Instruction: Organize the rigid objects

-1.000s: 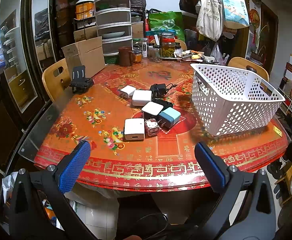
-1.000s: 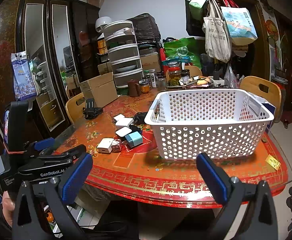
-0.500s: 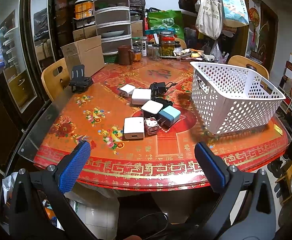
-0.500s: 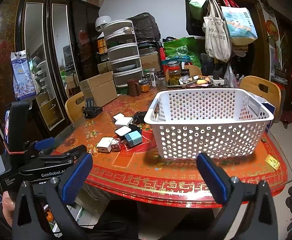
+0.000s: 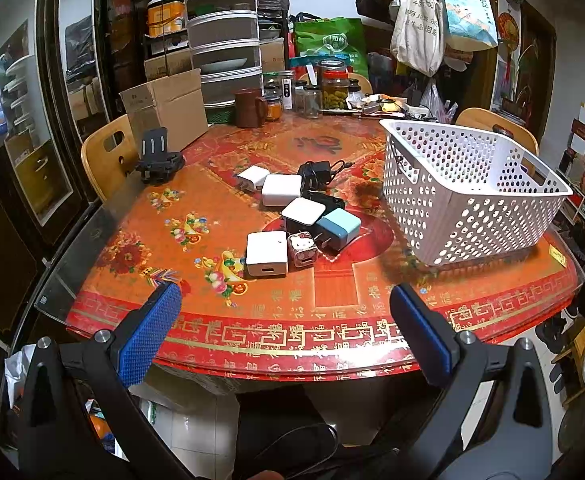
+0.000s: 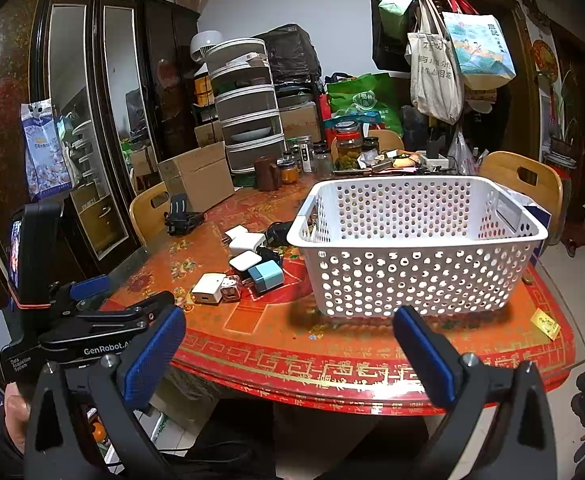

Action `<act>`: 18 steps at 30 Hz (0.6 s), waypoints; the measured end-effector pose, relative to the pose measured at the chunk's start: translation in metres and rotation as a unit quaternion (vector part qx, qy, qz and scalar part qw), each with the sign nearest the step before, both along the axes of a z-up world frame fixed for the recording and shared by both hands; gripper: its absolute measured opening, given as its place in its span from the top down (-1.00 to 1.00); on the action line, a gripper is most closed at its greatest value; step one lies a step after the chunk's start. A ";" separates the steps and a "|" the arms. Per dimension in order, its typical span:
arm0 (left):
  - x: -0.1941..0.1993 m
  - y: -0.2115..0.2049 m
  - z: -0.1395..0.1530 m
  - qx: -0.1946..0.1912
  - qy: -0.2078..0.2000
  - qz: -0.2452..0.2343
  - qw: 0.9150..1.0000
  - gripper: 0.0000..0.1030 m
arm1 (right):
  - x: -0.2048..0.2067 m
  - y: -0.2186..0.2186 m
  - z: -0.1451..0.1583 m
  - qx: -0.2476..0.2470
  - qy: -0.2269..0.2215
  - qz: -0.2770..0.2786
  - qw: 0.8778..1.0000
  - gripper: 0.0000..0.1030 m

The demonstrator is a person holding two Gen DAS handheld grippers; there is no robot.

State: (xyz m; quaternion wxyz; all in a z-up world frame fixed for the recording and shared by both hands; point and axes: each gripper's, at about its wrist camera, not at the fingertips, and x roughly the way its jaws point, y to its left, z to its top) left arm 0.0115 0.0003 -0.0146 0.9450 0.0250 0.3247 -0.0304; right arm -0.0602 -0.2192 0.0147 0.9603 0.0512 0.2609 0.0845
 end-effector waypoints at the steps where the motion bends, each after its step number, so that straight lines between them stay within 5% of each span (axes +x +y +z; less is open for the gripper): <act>1: 0.000 0.000 0.000 0.000 0.000 0.000 1.000 -1.00 | 0.000 0.000 0.000 0.000 0.000 0.000 1.000 -1.00; 18: 0.001 -0.001 -0.001 0.001 0.001 0.000 1.000 -1.00 | -0.002 -0.001 -0.001 -0.007 -0.001 -0.003 1.000 -1.00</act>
